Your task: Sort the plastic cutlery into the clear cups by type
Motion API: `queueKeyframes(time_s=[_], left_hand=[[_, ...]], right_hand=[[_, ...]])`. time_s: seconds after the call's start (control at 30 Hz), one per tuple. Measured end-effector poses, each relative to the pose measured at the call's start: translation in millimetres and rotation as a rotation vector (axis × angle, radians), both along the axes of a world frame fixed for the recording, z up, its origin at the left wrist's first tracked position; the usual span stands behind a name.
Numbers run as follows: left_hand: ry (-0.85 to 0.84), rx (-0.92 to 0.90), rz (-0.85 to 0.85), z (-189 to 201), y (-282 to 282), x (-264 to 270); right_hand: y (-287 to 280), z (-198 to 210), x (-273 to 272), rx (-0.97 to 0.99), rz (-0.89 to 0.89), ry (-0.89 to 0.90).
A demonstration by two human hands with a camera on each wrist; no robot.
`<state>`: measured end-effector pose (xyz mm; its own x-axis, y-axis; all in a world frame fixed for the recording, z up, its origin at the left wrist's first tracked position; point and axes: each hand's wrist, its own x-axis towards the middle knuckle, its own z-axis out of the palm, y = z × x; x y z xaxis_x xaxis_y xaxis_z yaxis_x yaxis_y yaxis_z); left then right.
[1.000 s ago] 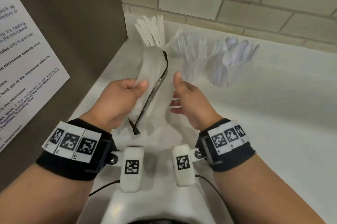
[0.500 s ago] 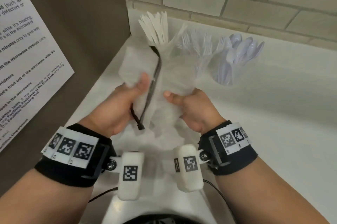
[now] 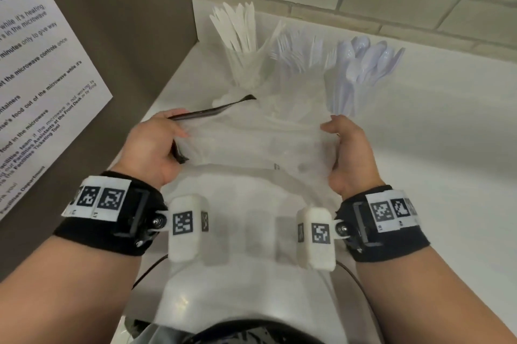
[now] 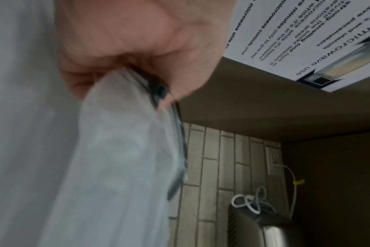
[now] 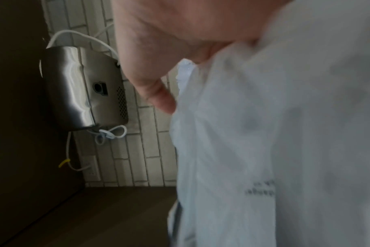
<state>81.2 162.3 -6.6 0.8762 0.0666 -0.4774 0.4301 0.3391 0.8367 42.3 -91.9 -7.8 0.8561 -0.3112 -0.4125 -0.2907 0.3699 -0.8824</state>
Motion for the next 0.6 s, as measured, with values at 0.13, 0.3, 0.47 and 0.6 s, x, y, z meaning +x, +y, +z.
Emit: queueKeyframes(time_s=[0.13, 0.3, 0.47, 0.6], left_hand=[[-0.012, -0.02, -0.578, 10, 7, -14], [-0.192, 0.298, -0.673, 14, 1, -7], [-0.323, 0.581, -0.56, 7, -27, -10], [-0.179, 0.441, -0.033, -4, -23, 2]], right_hand=[[-7, 6, -8, -0.193, 0.179, 0.017], [-9, 2, -6, -0.427, 0.252, -0.081], [0, 2, -4, -0.549, 0.243, -0.145], [-19, 2, 6, -0.663, -0.184, -0.172]])
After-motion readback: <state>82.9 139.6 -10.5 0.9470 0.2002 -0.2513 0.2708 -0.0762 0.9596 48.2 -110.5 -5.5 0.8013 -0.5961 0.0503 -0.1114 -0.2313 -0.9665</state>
